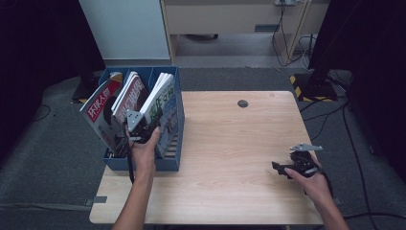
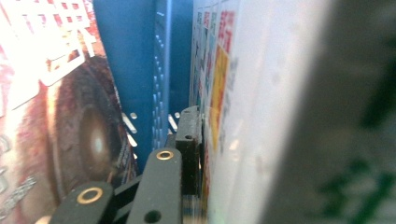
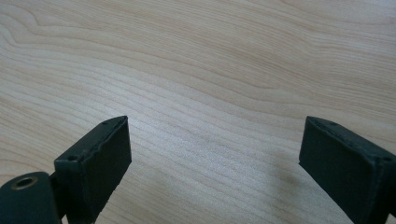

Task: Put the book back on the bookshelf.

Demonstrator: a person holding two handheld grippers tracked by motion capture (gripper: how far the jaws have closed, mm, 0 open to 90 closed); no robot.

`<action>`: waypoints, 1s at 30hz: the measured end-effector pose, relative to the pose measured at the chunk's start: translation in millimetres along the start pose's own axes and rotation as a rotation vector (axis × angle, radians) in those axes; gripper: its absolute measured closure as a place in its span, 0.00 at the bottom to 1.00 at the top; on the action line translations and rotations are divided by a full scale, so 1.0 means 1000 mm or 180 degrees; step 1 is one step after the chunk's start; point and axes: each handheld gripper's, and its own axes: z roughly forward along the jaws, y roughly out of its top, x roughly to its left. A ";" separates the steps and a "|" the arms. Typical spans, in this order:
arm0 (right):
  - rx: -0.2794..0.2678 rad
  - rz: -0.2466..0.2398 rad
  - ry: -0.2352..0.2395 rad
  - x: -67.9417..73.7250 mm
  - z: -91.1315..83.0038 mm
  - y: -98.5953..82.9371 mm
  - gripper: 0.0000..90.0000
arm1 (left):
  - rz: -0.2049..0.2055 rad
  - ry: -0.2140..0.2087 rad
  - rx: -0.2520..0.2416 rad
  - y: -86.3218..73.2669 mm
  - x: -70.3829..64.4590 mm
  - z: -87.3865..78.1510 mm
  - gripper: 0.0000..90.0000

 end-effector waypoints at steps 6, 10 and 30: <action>0.0016 -0.0049 0.0019 0.001 0.001 0.000 0.10 | -0.0078 0.0065 0.0046 -0.003 0.007 -0.004 0.74; 0.0009 -0.0061 0.0024 0.002 0.001 0.000 0.09 | -0.0069 0.0047 0.0048 -0.003 0.007 -0.006 0.73; -0.0001 -0.0047 0.0045 0.004 0.000 0.002 0.07 | -0.0147 -0.0055 0.0187 -0.008 0.004 -0.026 0.53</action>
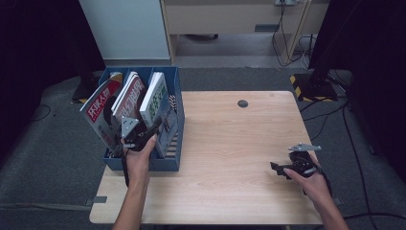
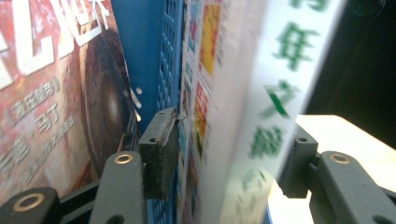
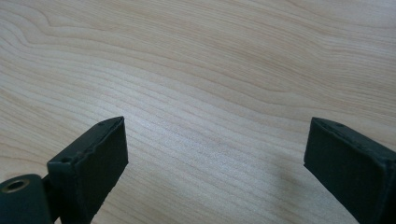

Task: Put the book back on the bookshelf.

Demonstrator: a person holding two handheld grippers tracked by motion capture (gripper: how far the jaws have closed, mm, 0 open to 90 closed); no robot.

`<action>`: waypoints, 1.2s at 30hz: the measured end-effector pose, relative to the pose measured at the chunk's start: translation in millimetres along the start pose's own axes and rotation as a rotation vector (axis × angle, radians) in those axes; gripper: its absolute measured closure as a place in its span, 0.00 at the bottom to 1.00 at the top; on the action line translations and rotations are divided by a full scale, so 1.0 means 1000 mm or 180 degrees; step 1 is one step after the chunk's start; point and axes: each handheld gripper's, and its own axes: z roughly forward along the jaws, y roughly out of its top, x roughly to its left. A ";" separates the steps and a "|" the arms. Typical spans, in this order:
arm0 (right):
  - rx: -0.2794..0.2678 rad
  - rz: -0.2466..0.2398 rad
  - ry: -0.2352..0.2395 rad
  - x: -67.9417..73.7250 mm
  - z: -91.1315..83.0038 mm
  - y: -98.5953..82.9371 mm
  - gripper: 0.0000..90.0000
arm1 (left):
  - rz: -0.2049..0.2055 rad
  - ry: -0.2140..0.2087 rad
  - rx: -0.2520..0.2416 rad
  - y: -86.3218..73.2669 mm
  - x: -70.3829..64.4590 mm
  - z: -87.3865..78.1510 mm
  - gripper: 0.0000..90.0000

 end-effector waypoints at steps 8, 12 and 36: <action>0.0004 -0.0044 0.0019 0.003 0.000 0.002 0.07 | 0.0101 0.0012 0.0139 -0.009 -0.003 -0.009 0.50; -0.0025 -0.0044 -0.0001 0.002 -0.001 0.002 0.06 | 0.0189 0.0029 0.0185 -0.012 -0.004 -0.018 0.49; 0.0030 -0.0096 -0.0006 0.003 0.002 0.001 0.06 | 0.0369 0.0067 0.0466 -0.030 -0.009 -0.037 0.36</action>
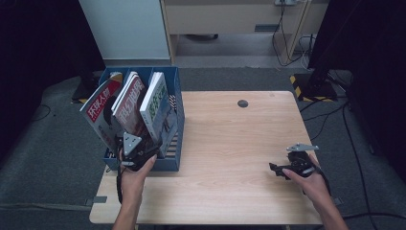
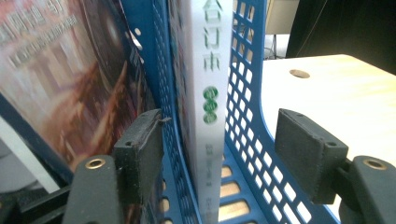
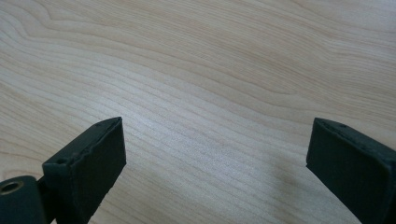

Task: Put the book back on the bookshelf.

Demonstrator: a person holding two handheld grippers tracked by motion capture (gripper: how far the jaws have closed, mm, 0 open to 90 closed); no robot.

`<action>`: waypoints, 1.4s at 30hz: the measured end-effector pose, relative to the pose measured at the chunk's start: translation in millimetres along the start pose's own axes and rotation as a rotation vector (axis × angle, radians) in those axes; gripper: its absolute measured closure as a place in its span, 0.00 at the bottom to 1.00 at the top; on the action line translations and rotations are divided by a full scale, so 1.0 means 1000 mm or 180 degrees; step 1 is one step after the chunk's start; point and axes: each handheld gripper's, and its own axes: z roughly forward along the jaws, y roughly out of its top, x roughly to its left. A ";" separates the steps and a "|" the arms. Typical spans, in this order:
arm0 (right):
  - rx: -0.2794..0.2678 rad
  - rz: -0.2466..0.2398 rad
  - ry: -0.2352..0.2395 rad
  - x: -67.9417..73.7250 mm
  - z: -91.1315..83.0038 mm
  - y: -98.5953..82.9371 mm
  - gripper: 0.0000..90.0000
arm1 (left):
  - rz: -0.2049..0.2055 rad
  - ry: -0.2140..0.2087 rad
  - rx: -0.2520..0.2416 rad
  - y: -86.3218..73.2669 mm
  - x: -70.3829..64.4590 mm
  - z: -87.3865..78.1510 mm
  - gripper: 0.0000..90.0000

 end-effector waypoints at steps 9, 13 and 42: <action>0.0109 -0.0004 -0.0006 0.002 0.003 -0.001 0.07 | -0.0056 0.0006 0.0002 -0.006 -0.005 -0.002 0.34; 0.0182 0.0012 -0.0038 0.002 0.006 -0.001 0.07 | -0.0051 -0.0023 -0.0034 -0.003 -0.008 -0.006 0.33; 0.0250 -0.0065 0.0009 0.005 0.011 -0.002 0.07 | 0.0156 -0.0482 -0.0080 0.001 -0.037 0.005 0.33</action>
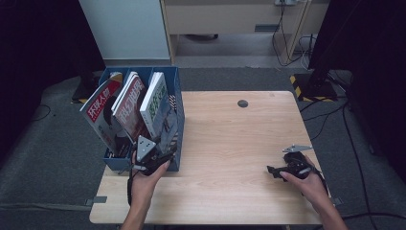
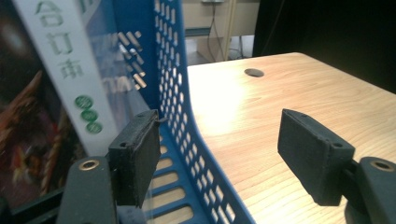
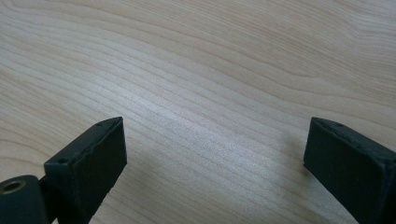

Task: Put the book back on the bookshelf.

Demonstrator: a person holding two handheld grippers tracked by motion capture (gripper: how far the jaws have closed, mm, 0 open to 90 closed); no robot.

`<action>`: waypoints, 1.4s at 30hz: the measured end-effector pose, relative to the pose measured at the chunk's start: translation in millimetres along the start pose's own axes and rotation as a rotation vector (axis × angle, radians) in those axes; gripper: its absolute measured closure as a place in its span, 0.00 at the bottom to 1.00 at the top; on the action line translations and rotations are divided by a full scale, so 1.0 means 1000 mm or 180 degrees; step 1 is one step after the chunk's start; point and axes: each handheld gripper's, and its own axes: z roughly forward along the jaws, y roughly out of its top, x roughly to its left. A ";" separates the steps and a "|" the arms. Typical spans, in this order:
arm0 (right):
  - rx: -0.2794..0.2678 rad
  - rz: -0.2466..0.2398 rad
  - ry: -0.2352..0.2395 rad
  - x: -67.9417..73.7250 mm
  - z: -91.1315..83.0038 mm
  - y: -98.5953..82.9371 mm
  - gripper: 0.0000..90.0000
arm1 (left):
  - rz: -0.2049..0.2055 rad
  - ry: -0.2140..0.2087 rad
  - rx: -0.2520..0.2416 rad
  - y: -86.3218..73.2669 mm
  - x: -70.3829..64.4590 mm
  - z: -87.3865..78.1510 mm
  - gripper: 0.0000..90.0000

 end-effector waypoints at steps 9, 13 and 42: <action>0.0006 0.0046 -0.0029 -0.001 0.002 -0.001 0.08 | 0.0192 -0.0201 0.0146 -0.003 -0.010 0.013 0.29; -0.0022 0.0049 -0.0015 0.000 0.002 -0.001 0.07 | 0.0114 -0.0191 0.0154 -0.005 -0.006 0.014 0.28; -0.0048 -0.0129 -0.0121 0.001 0.009 -0.004 0.05 | 0.0347 -0.0529 0.0365 0.008 -0.045 0.039 0.14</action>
